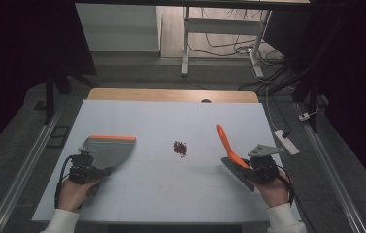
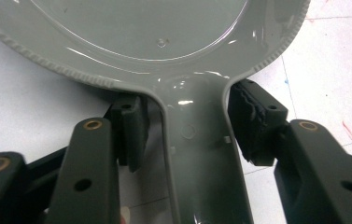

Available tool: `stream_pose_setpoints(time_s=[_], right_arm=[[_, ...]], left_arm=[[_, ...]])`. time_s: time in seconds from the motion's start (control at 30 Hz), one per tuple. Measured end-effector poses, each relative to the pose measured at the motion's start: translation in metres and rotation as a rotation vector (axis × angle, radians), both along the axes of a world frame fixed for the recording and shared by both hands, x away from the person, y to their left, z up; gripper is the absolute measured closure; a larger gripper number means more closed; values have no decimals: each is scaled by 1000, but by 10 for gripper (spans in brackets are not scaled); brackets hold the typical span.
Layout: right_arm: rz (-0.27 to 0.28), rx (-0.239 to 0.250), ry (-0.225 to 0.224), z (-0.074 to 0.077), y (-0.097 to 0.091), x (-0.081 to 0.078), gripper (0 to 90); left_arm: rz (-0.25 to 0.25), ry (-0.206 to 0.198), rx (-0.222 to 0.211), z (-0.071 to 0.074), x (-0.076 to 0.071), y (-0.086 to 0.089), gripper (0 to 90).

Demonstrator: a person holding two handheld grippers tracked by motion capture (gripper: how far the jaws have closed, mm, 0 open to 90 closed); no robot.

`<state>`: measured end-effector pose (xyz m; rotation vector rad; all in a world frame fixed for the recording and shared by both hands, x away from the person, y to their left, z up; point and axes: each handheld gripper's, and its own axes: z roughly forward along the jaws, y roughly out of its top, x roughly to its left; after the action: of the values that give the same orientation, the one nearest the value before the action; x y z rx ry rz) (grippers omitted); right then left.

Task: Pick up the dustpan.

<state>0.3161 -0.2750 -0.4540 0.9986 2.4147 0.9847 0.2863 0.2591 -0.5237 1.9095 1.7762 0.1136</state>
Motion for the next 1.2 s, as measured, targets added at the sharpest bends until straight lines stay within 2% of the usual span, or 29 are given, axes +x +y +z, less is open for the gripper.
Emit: stream_pose_setpoints(time_s=[0.4, 0.97, 1.2], right_arm=[[1, 0, 0, -1, -1, 0, 703], [-1, 4, -4, 0, -2, 0, 703], [-3, 8, -23, 2, -2, -1, 703]], left_arm=[[14, 1, -1, 0, 0, 3, 612], [-2, -8, -19, 0, 0, 9, 619], [-14, -42, -32, 1, 0, 15, 618]])
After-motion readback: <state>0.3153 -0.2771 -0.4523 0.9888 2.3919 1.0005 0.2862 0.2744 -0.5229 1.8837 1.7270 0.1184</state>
